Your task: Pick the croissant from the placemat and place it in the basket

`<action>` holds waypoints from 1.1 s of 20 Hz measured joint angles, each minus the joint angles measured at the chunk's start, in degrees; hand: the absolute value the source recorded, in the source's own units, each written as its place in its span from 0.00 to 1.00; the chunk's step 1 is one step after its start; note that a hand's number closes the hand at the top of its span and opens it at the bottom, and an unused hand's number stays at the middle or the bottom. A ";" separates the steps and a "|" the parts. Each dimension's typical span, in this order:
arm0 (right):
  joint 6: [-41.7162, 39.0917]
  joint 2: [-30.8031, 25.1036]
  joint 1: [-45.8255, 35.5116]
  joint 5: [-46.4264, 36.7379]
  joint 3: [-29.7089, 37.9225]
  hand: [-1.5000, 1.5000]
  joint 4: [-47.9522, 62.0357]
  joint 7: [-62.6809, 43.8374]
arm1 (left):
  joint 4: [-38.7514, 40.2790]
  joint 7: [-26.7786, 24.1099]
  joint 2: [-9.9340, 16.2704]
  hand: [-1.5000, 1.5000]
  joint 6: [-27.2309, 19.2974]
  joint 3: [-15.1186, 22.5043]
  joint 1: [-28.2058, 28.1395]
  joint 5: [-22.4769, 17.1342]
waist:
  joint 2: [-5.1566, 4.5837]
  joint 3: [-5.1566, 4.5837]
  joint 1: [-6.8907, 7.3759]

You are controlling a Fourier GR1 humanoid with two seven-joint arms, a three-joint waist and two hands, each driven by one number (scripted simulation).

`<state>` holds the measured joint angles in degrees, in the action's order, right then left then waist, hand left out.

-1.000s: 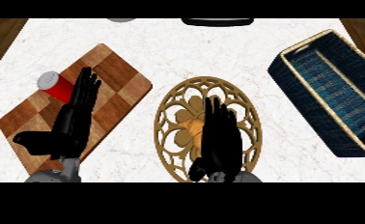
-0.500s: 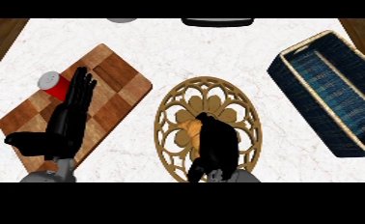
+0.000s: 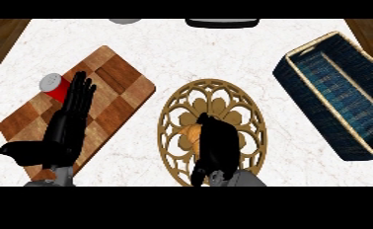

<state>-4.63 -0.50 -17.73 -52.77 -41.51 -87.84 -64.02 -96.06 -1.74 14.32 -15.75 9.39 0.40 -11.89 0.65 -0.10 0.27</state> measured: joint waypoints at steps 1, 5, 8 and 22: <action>0.07 -0.03 -0.01 -0.36 -0.35 1.00 -0.06 0.01 | -0.47 0.95 -0.55 0.50 -0.83 0.50 0.62 0.78 | 0.03 -0.01 -0.06; -0.35 0.32 -3.34 -0.38 3.88 1.00 3.40 0.60 | 0.34 0.83 -0.79 0.50 0.24 -0.11 1.09 0.55 | -0.26 0.05 0.16; 0.69 -0.08 -7.17 -1.02 12.65 1.00 9.02 0.14 | 0.22 0.94 -0.83 0.50 0.33 -0.09 1.90 0.62 | -0.93 0.08 0.71; 13.31 -1.73 -31.99 -16.79 36.80 1.00 27.42 -1.48 | 1.72 0.70 -2.19 0.50 0.70 1.68 3.96 1.68 | -1.92 0.06 3.76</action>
<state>8.68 -2.23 -49.72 -69.56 -4.71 -60.42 -65.50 -94.35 -1.03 12.14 -15.05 11.08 4.36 -10.22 -1.26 -0.04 4.03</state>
